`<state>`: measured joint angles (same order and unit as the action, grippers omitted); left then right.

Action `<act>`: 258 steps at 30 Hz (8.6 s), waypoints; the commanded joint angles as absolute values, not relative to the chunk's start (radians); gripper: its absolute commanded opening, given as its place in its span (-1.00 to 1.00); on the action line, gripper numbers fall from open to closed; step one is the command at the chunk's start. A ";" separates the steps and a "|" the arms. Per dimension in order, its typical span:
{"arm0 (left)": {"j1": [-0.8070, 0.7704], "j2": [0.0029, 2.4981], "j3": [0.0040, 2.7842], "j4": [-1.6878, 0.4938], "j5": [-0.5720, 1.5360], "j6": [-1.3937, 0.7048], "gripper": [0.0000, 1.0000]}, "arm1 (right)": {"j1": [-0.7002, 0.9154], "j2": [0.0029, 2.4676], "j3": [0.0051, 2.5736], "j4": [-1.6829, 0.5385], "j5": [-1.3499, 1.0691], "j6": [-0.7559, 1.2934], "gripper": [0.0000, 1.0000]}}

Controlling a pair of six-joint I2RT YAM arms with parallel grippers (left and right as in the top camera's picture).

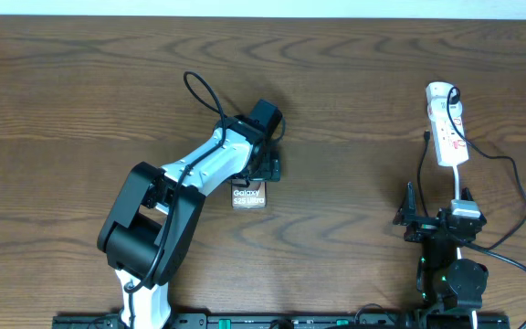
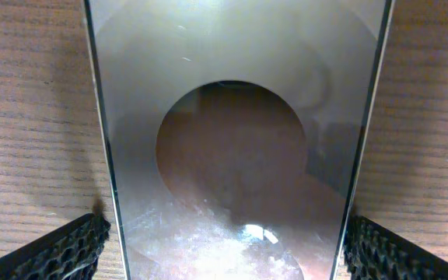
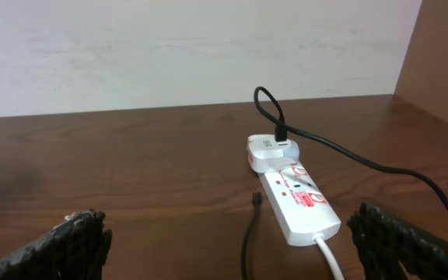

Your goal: Plug charger to phone and switch on socket

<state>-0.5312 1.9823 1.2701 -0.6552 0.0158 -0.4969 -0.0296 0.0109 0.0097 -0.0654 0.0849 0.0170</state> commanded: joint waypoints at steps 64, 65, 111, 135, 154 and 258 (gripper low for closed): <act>-0.252 1.895 1.295 -0.588 1.175 -0.770 0.17 | -0.032 0.006 0.005 -0.067 0.084 0.006 0.99; -0.252 1.895 1.295 -0.584 1.175 -0.789 0.17 | -0.032 0.006 0.005 -0.067 0.084 0.006 0.99; -0.252 1.895 1.295 -0.550 1.227 -0.859 0.17 | -0.032 0.006 0.006 -0.002 -0.601 0.694 0.99; -0.252 1.895 1.295 -0.532 1.227 -0.859 0.17 | -0.030 0.300 0.534 -0.437 -0.348 0.606 0.98; -0.252 1.895 1.295 -0.532 1.227 -0.859 0.17 | 0.793 1.048 1.000 -0.780 0.322 1.017 0.99; -0.202 1.895 1.295 -0.529 1.239 -0.789 1.00 | 0.878 1.465 1.000 -0.394 0.577 1.034 -0.98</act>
